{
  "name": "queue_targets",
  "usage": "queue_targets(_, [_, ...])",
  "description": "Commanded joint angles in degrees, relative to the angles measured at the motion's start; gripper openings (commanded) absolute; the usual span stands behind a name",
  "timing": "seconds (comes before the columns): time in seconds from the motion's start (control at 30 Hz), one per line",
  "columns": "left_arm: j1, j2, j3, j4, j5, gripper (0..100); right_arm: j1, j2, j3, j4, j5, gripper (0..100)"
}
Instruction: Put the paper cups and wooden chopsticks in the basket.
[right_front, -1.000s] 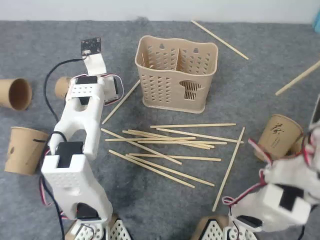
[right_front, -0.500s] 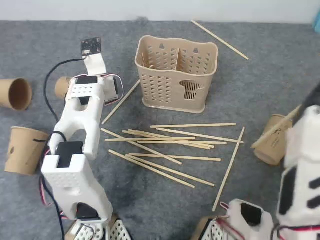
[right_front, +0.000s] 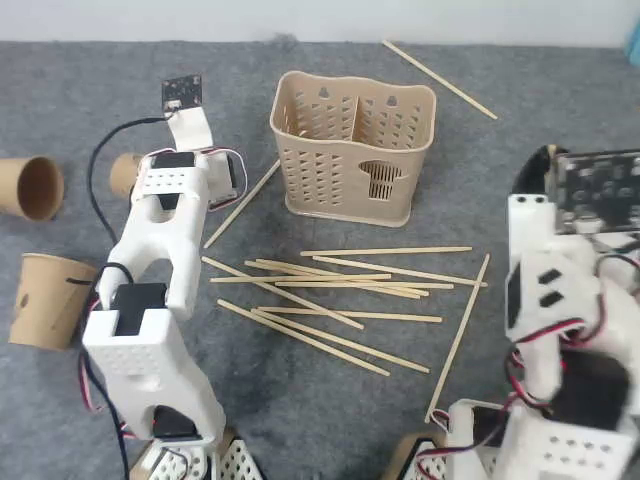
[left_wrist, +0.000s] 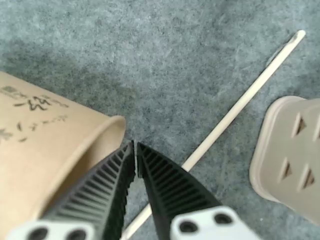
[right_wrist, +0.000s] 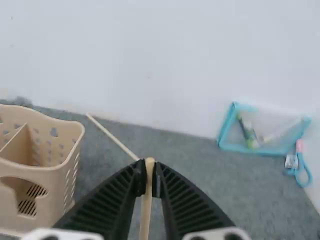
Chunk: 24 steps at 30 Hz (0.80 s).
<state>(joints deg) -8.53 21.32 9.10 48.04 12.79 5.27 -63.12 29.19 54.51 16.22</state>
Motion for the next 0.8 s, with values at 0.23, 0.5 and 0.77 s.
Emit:
queue_targets(0.23, [-0.3,-0.9,-1.1,-0.9,-0.1,2,-0.5,-2.6,28.7,-45.5,-6.4,0.7])
queue_targets(0.5, [-0.3,-0.9,-1.1,-0.9,-0.1,2,1.2,12.2,29.6,-71.4,-25.5,0.7])
queue_targets(0.77, [-0.4,-0.9,-1.1,-0.9,-0.1,2,1.5,36.0,28.0,-101.8,-26.4,0.7])
